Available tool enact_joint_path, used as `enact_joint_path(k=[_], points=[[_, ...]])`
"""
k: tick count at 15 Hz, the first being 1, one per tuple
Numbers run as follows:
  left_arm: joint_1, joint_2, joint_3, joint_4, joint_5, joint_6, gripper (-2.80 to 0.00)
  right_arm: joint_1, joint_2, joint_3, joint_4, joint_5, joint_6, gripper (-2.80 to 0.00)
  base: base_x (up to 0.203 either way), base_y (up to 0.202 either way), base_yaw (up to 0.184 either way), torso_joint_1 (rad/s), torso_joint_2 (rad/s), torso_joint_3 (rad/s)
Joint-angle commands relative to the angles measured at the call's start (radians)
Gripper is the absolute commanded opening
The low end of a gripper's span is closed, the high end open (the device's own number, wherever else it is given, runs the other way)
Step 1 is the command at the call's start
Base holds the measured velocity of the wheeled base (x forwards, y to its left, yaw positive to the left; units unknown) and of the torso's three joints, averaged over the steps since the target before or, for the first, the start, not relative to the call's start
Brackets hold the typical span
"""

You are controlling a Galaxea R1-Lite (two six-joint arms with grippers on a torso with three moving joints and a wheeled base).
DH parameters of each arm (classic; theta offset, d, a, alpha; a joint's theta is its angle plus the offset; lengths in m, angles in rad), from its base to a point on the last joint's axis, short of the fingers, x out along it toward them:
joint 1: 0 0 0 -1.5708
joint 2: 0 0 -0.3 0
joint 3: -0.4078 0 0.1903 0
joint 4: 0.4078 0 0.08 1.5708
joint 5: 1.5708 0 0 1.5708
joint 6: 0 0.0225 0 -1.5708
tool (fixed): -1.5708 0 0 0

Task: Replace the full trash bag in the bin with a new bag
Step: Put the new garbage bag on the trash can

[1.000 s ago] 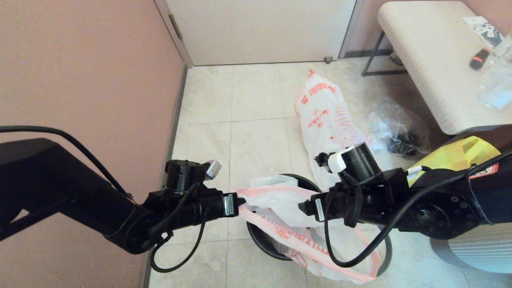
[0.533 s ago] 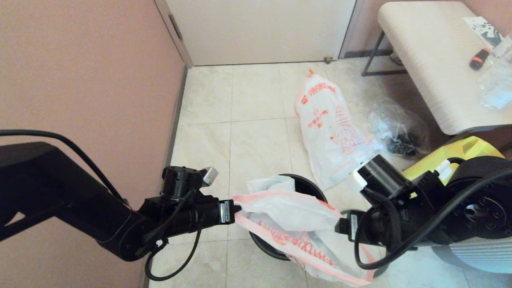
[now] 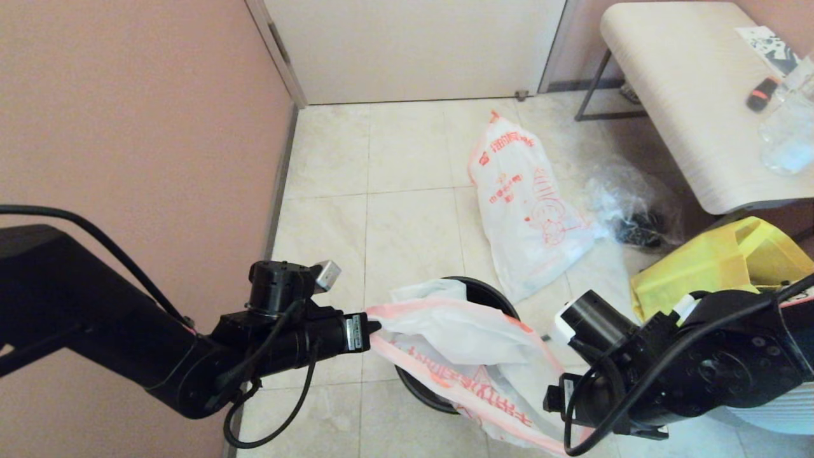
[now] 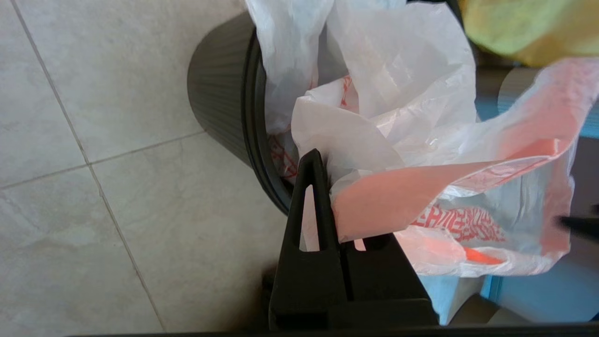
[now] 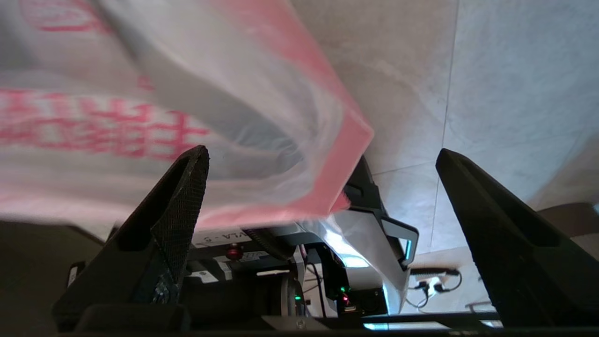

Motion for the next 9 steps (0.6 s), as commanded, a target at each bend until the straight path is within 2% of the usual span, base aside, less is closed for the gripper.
enact_joint_path(k=[1,4,9], points=[[0.003,-0.013,-0.004,-0.004,-0.001,-0.005,-2.80,-0.014,0.046,0.023,-0.022,0.002,0.005,0.00,0.000,0.000,0.000,0.000,0.00,0.000],[0.007,-0.010,-0.005,-0.006,0.003,-0.006,-2.80,-0.055,0.069,0.033,-0.058,0.036,0.004,0.00,0.000,0.000,0.000,0.000,0.00,0.000],[0.036,-0.013,-0.010,-0.006,0.004,-0.007,-2.80,-0.064,0.105,0.034,-0.069,0.045,0.005,0.00,0.000,0.000,0.000,0.000,0.00,0.000]])
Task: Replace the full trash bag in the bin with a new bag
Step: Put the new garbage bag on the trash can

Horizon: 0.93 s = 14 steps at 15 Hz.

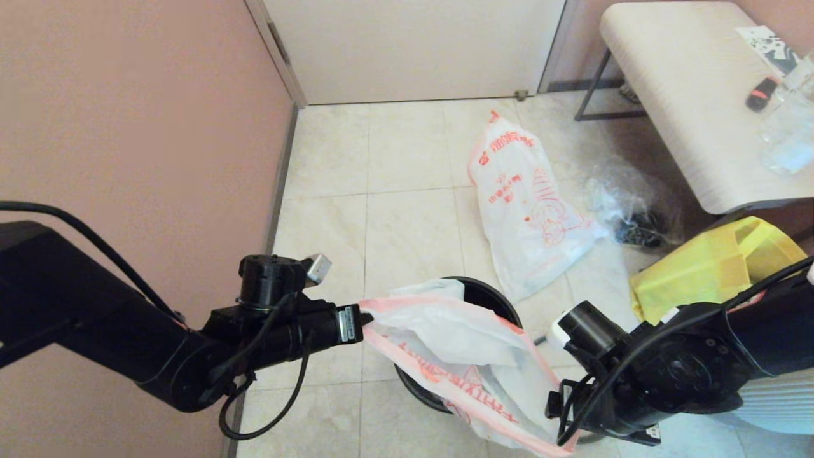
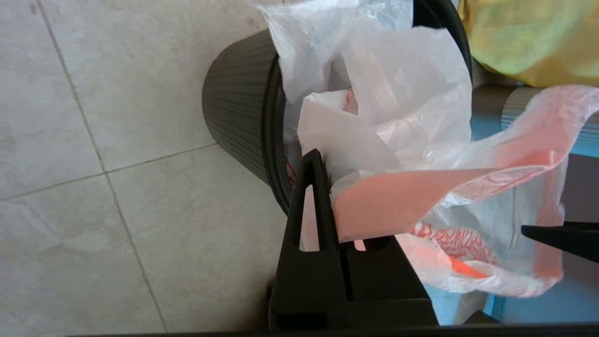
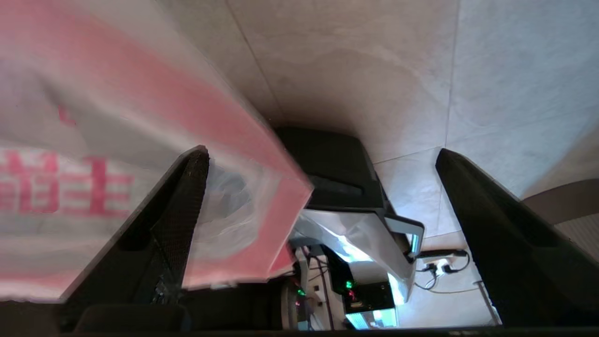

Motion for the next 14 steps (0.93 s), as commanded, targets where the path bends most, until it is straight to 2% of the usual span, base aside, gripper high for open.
enact_joint_path(k=[1,3,5,7,10,12,14], points=[[0.005,-0.002,0.000,-0.004,-0.002,-0.004,-2.80,-0.001,0.033,-0.003,-0.024,0.002,0.004,-2.80,0.000,0.000,0.000,0.000,0.00,0.000],[0.022,-0.001,0.000,-0.004,-0.003,-0.004,-2.80,0.003,0.056,-0.006,-0.085,0.041,0.005,-2.80,0.000,0.000,0.000,0.000,0.00,0.000],[0.037,0.003,-0.003,-0.004,-0.006,-0.004,-2.80,0.005,0.094,-0.034,-0.091,0.121,0.003,-2.80,0.000,0.000,0.000,0.000,0.00,0.000],[0.039,0.005,-0.003,-0.004,-0.008,-0.004,-2.80,0.024,0.128,-0.066,-0.085,0.141,0.003,-2.80,0.000,0.000,0.000,0.000,0.00,0.000],[0.048,0.010,-0.009,-0.004,-0.006,0.003,-2.80,0.027,0.081,-0.044,-0.047,0.138,0.001,-2.80,0.000,0.000,0.000,0.000,0.00,0.000],[0.047,0.040,-0.020,-0.001,0.000,0.017,-2.80,-0.013,0.087,-0.026,-0.027,0.107,-0.008,-2.80,0.000,0.000,0.000,0.000,0.00,0.000],[0.047,0.080,-0.030,0.016,0.002,0.091,-2.80,-0.038,0.116,-0.022,-0.027,0.025,-0.054,-2.80,0.000,0.000,0.000,0.000,0.00,0.000]])
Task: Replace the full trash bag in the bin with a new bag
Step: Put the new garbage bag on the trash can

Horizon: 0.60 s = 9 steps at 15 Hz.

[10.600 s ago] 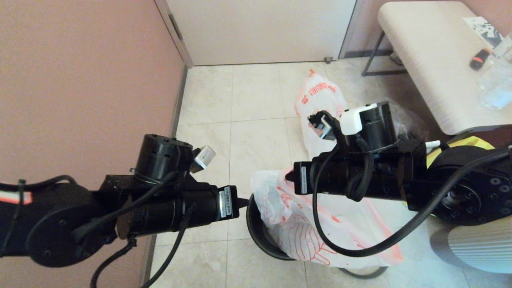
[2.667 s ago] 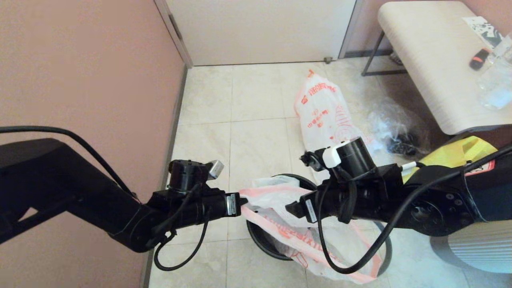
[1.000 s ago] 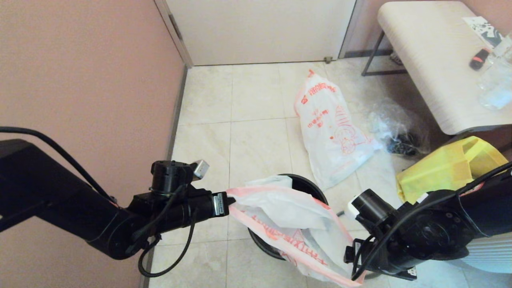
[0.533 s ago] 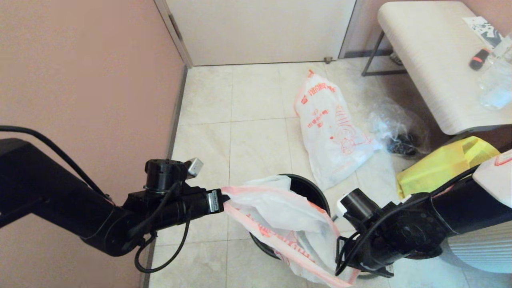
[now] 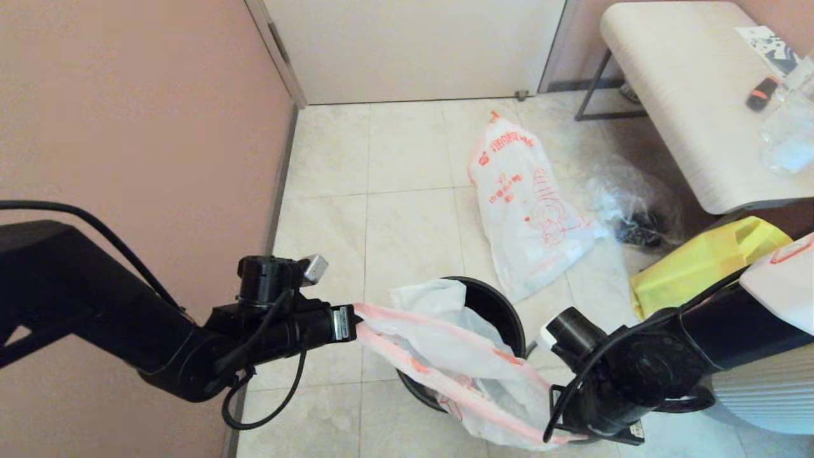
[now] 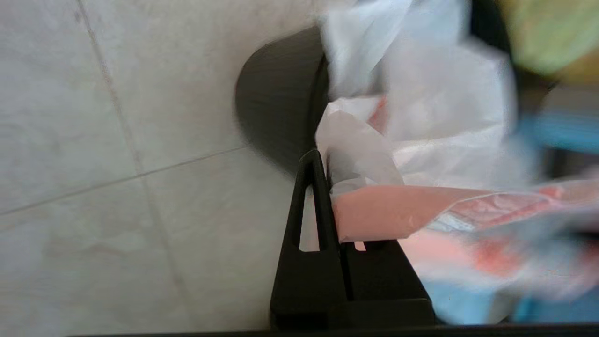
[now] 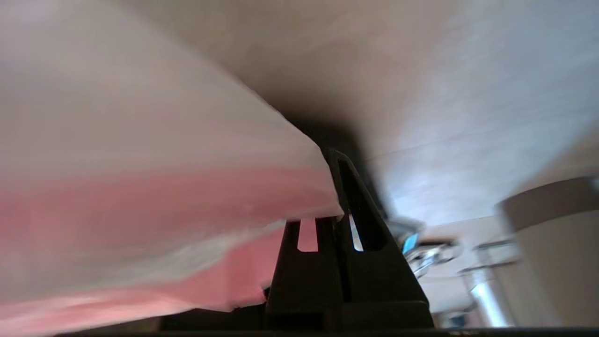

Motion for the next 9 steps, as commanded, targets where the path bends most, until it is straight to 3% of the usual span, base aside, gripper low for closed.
enact_joint_path(k=[1,4,7,9], points=[[-0.006,0.037,-0.005,0.041,-0.001,0.026,-2.80,-0.020,0.037,-0.001,-0.004,-0.054,-0.013,-2.80,0.000,0.000,0.000,0.000,0.00,0.000],[-0.042,0.082,-0.012,0.131,0.006,0.087,-2.80,-0.021,0.063,0.012,-0.129,-0.088,-0.077,-2.80,0.000,0.000,0.000,0.000,0.00,0.000],[-0.055,0.186,-0.017,0.131,0.049,0.166,-2.80,0.006,0.140,0.025,-0.269,-0.124,-0.154,-2.80,0.000,0.000,0.000,0.000,0.00,0.000],[-0.059,0.248,-0.024,0.131,0.084,0.242,-2.80,0.022,0.236,0.002,-0.328,-0.192,-0.216,-2.80,0.000,0.000,0.000,0.000,0.00,0.000]])
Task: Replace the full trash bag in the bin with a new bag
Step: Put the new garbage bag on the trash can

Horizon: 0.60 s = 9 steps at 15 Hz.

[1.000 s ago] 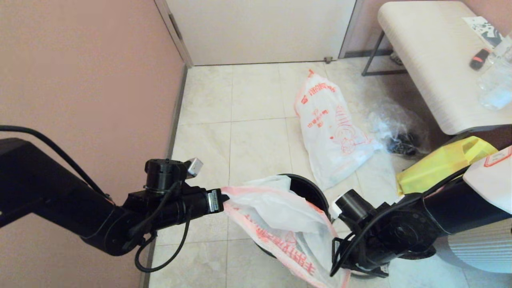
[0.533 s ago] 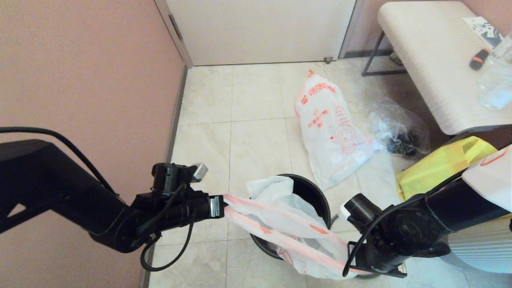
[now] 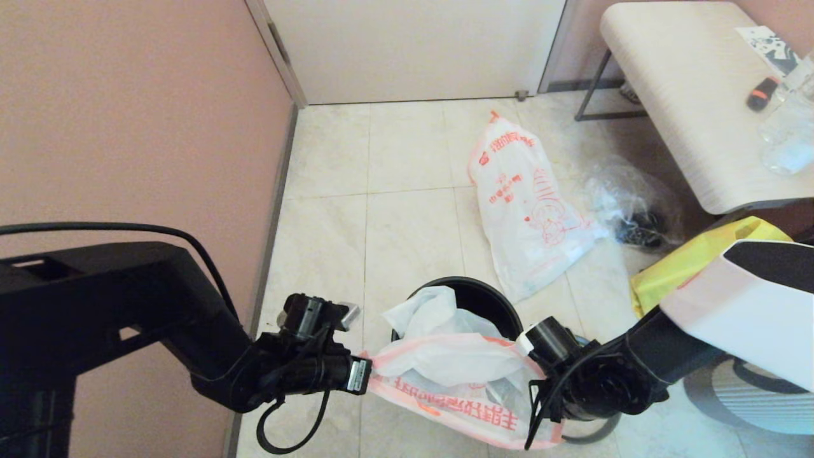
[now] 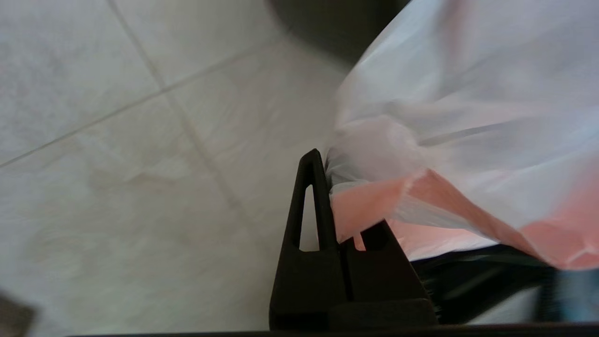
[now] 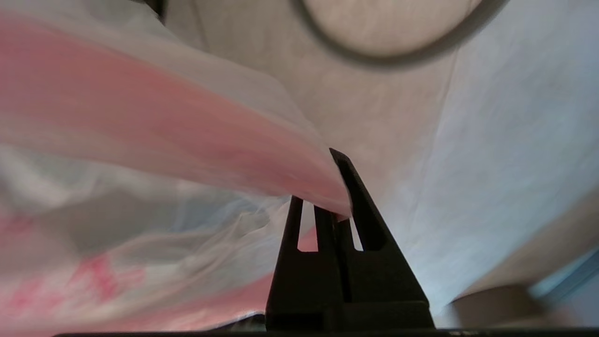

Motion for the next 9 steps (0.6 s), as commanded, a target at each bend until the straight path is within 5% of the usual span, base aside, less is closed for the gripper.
enact_joint_path(k=[1,9], points=[[-0.010,0.079,-0.004,-0.002,0.014,0.033,-2.80,0.018,0.098,-0.015,-0.018,-0.032,-0.024,-2.80,0.000,0.000,0.000,0.000,0.00,0.000],[-0.055,0.221,-0.217,0.008,0.216,0.040,-2.80,-0.008,0.174,-0.161,-0.029,-0.104,-0.078,-2.80,0.000,0.000,0.000,0.000,0.00,0.000]])
